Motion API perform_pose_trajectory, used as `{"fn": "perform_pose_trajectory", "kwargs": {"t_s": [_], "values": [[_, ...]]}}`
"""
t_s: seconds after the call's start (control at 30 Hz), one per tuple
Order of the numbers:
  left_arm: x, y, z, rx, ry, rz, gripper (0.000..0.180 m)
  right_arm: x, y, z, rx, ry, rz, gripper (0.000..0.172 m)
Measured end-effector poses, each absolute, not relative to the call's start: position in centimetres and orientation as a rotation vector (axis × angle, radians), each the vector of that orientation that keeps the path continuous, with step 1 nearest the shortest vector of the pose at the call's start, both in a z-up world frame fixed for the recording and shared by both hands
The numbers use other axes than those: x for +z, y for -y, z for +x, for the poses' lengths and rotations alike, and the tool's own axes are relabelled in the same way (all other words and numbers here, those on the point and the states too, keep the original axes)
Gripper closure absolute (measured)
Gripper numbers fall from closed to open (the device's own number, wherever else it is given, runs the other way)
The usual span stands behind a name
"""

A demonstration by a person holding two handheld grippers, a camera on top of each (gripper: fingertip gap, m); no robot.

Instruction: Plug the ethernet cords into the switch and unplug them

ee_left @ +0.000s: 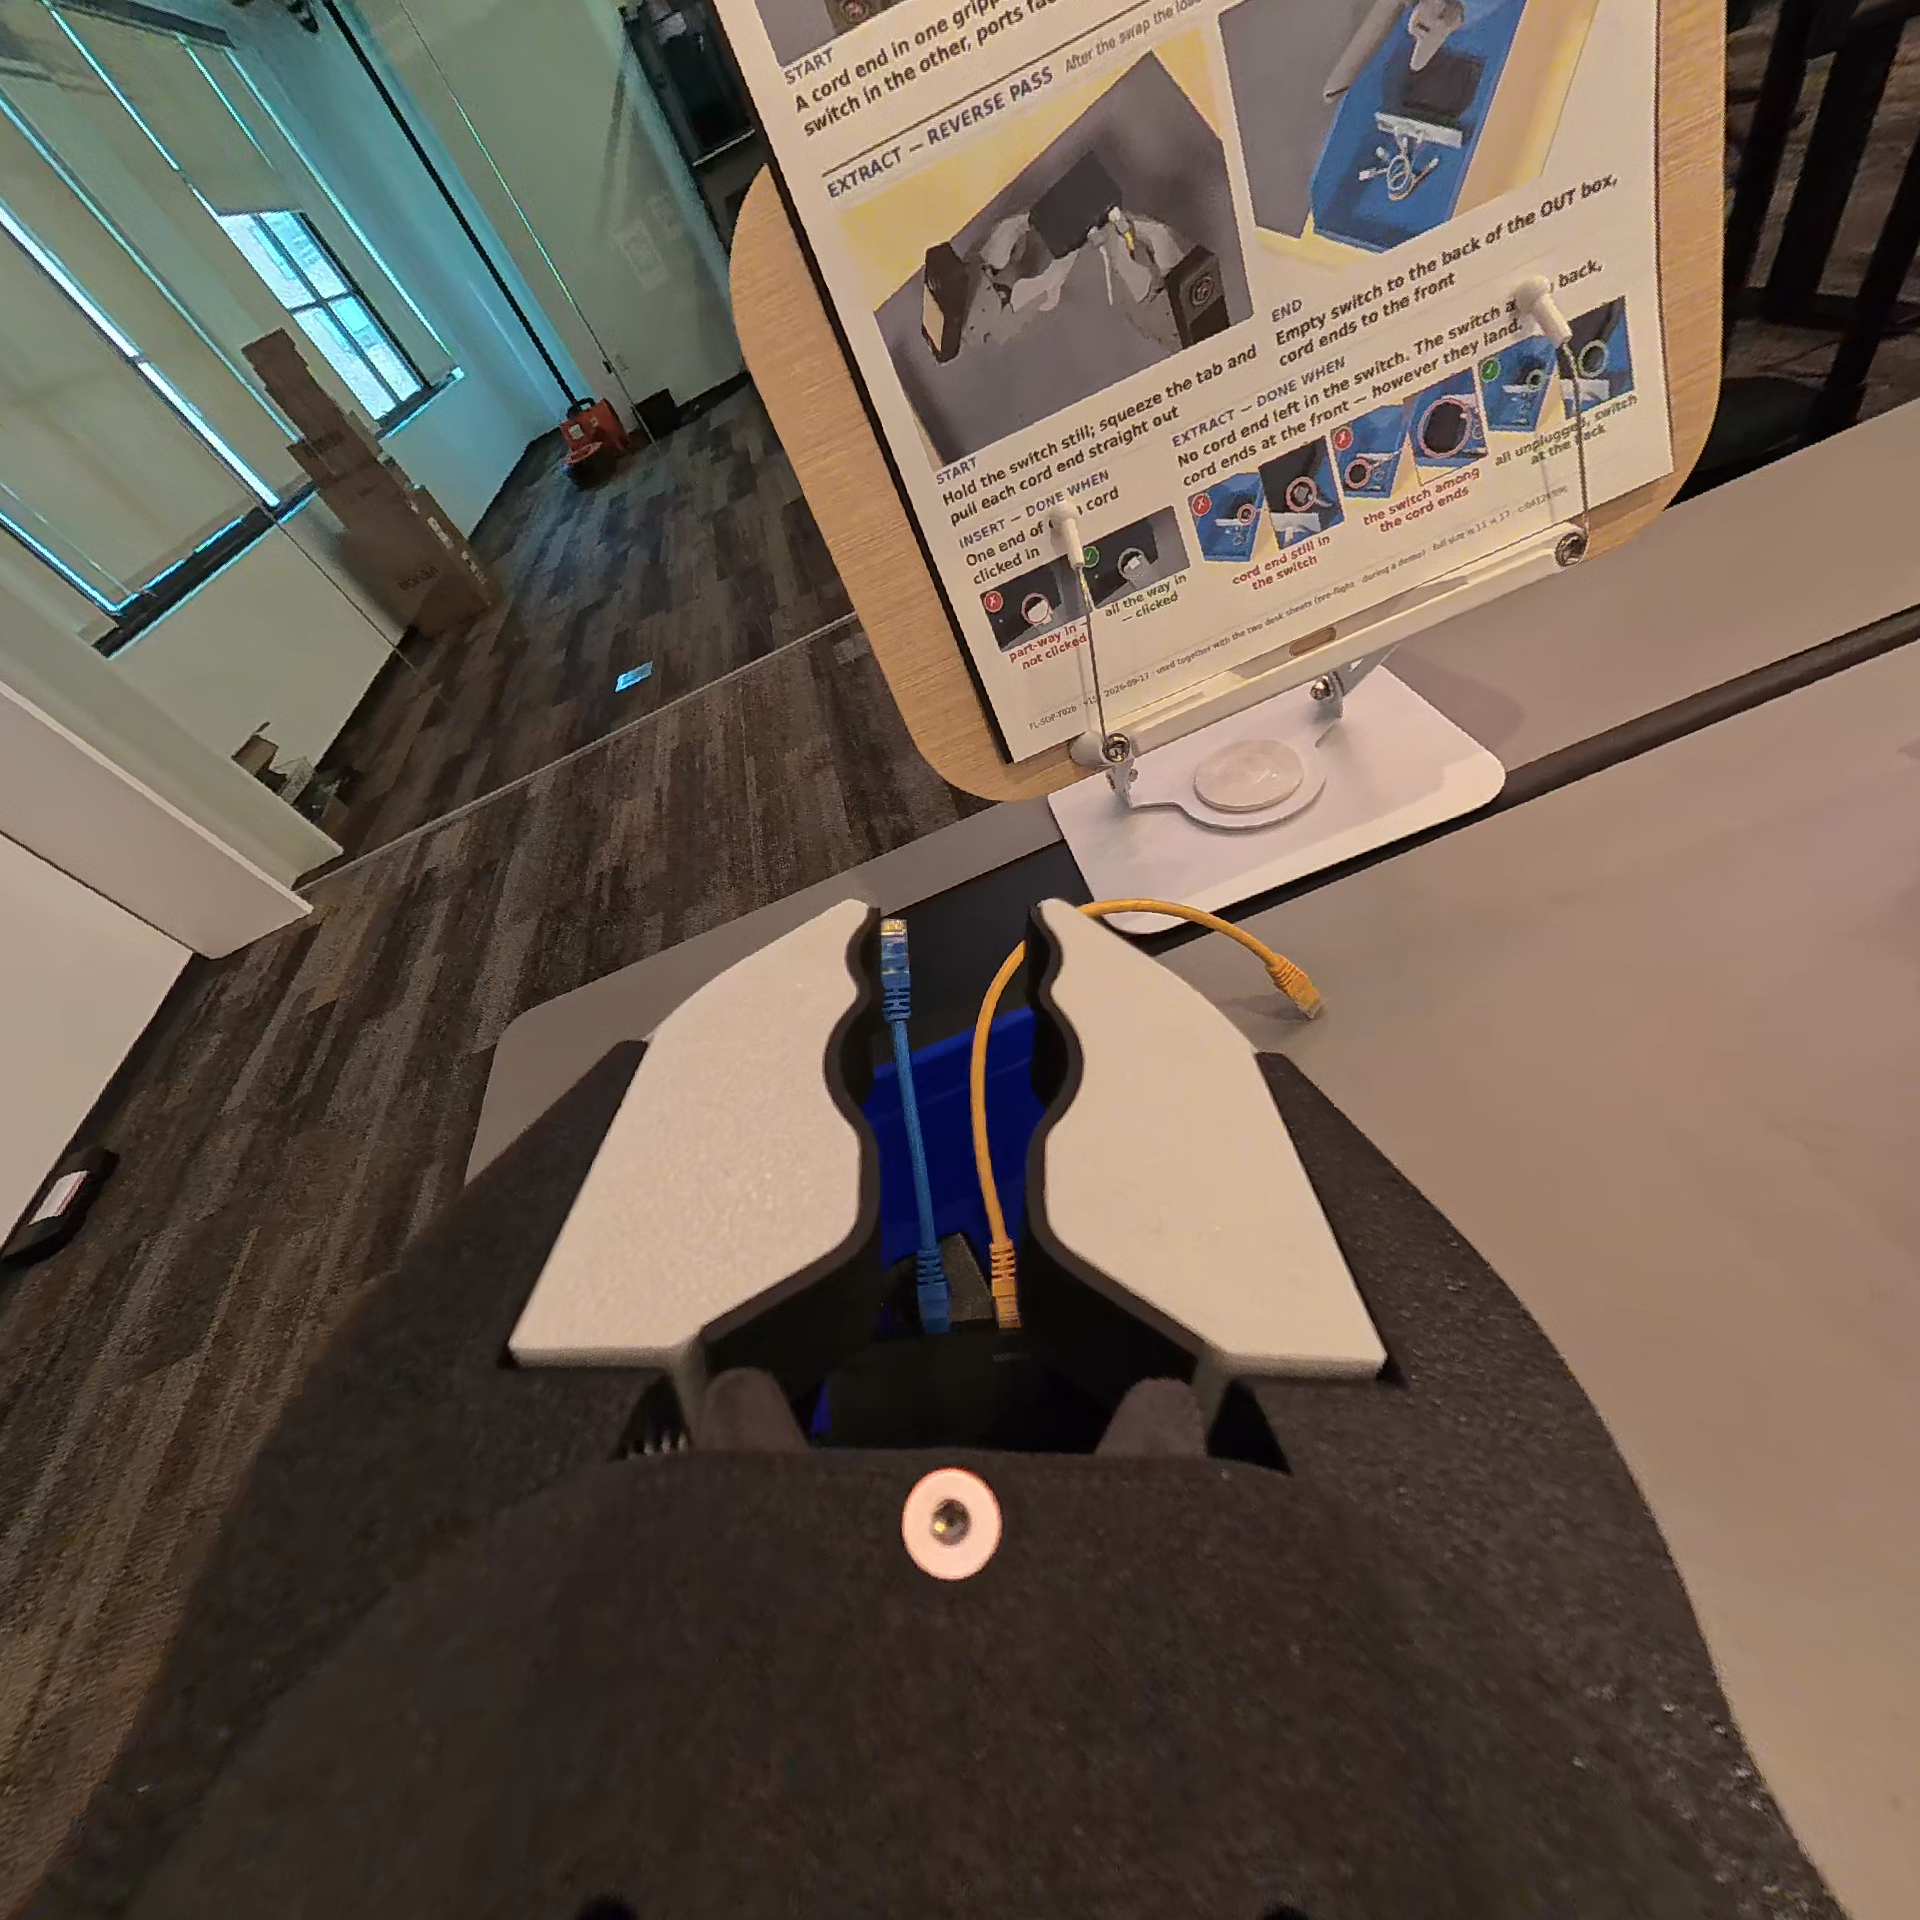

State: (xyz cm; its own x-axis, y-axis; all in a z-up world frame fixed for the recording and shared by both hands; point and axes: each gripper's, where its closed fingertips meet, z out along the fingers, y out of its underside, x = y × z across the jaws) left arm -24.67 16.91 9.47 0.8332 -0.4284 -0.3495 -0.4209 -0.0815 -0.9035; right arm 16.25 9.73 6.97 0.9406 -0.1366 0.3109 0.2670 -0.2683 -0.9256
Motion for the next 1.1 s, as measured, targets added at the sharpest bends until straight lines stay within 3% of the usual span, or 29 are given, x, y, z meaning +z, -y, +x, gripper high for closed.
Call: {"fn": "perform_pose_trajectory", "kwargs": {"t_s": [1.1], "values": [[11.7, -14.6, -31.8, -0.021, -0.584, -1.765, 0.160, 7.9, -8.9, 11.7, -0.161, 0.277, -1.793, 0.122]]}}
